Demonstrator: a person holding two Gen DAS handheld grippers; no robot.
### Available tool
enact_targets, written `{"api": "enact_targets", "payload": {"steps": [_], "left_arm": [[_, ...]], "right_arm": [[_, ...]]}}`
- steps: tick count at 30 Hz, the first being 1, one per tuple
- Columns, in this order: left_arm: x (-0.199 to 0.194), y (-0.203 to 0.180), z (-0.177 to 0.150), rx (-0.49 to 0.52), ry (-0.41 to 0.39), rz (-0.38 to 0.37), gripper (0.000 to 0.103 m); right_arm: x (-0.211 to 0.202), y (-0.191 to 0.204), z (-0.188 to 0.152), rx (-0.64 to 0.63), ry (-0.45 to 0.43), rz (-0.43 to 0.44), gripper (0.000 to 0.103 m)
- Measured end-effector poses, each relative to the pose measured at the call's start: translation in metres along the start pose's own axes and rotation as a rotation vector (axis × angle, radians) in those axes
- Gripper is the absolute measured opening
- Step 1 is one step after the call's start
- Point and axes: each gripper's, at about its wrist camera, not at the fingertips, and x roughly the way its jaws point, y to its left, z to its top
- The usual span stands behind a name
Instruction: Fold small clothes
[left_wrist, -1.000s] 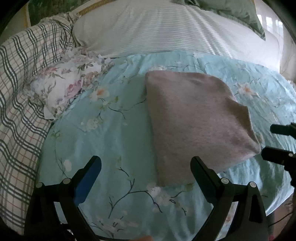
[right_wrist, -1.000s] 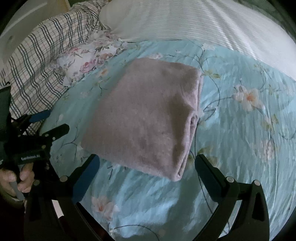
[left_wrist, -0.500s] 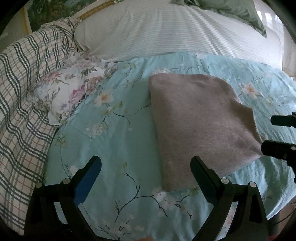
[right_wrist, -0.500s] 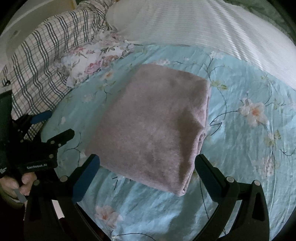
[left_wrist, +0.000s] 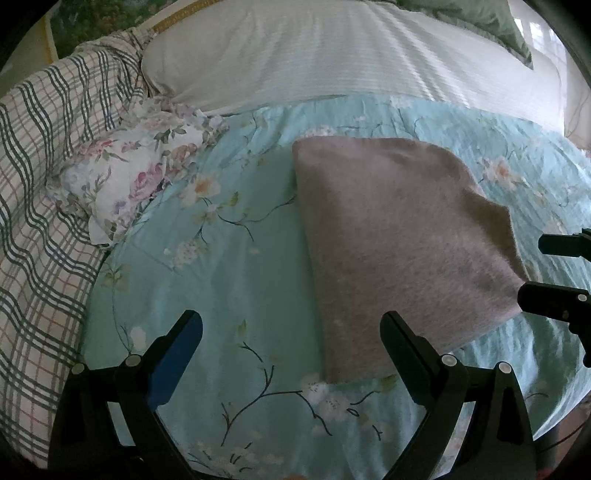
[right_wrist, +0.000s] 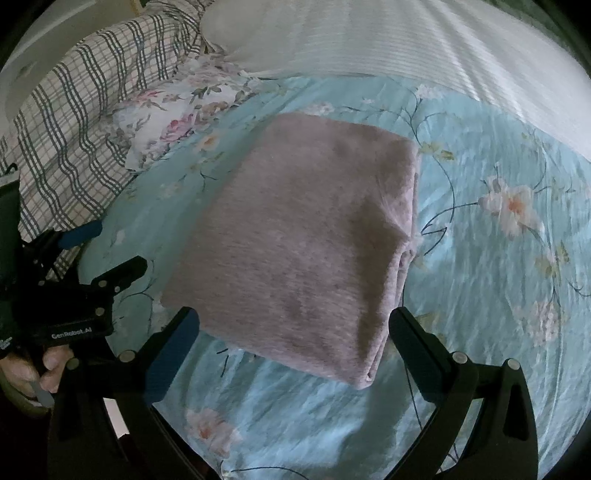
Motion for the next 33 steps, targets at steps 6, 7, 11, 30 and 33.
{"api": "enact_targets", "payload": {"steps": [6,7,11,30,33], "left_arm": [[0.002,0.002,0.001,-0.015,0.008,-0.012,0.097],[0.002,0.002,0.001,-0.017,0.008,-0.014,0.097],[0.000,0.003,0.003,-0.016,0.001,-0.009,0.097],[-0.009,-0.002,0.006,-0.014,-0.014,-0.008,0.097],[-0.009,-0.002,0.006,-0.014,-0.016,-0.010,0.097]], "right_arm": [[0.000,-0.002,0.002,0.005,-0.001,0.001,0.102],[-0.001,-0.003,0.004,0.001,-0.004,0.003,0.102],[-0.005,-0.001,0.007,-0.002,-0.018,0.004,0.102],[-0.010,0.005,0.005,-0.001,-0.025,0.007,0.102],[-0.010,0.004,0.005,-0.001,-0.026,0.007,0.102]]}}
